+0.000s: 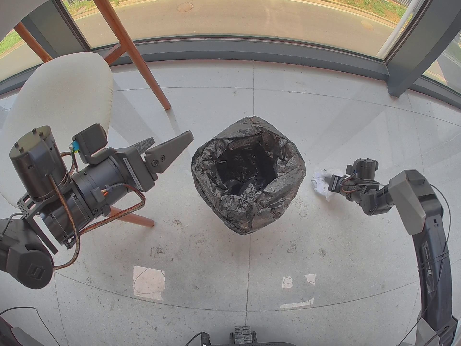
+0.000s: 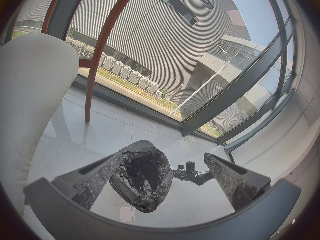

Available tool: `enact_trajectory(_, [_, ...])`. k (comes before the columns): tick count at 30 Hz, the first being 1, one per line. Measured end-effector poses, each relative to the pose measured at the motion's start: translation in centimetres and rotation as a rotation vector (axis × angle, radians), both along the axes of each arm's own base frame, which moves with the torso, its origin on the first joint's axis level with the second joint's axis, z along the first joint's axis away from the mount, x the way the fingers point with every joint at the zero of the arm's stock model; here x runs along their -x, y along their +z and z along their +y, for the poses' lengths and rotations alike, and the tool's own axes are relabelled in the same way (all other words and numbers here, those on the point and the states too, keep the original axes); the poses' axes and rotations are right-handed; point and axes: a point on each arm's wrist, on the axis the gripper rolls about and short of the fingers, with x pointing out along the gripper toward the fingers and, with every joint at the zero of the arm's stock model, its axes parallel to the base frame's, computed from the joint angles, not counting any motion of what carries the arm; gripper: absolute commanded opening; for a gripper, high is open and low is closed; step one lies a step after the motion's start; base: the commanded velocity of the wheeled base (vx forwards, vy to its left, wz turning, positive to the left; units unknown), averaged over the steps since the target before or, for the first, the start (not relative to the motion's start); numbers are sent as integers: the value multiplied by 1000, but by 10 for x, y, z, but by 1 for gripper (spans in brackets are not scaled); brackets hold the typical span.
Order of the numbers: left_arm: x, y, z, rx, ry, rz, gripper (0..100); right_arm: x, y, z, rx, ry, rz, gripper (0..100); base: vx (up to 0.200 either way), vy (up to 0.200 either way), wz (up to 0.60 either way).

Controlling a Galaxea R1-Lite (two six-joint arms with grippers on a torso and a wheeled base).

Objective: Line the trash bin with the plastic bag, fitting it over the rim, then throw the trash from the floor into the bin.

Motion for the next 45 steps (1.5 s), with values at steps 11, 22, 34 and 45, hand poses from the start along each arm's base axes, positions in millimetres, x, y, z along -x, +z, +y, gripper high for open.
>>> enact_trajectory(11, [2, 2, 7, -30, 18, -29, 100, 75, 138, -1, -70, 61, -81, 0, 0, 0, 0])
enact_trajectory(22, [4, 4, 13, -66, 28, -66, 100, 204, 254, 64, -143, 323, -235, 0, 0, 0, 0])
enact_trajectory(34, [7, 7, 17, -77, 37, -90, 100, 262, 249, 145, -196, 615, -195, 0, 0, 0, 0])
enact_trajectory(45, [8, 9, 18, -80, 40, -102, 100, 230, 221, 174, -213, 553, -311, 100, 0, 0, 0])
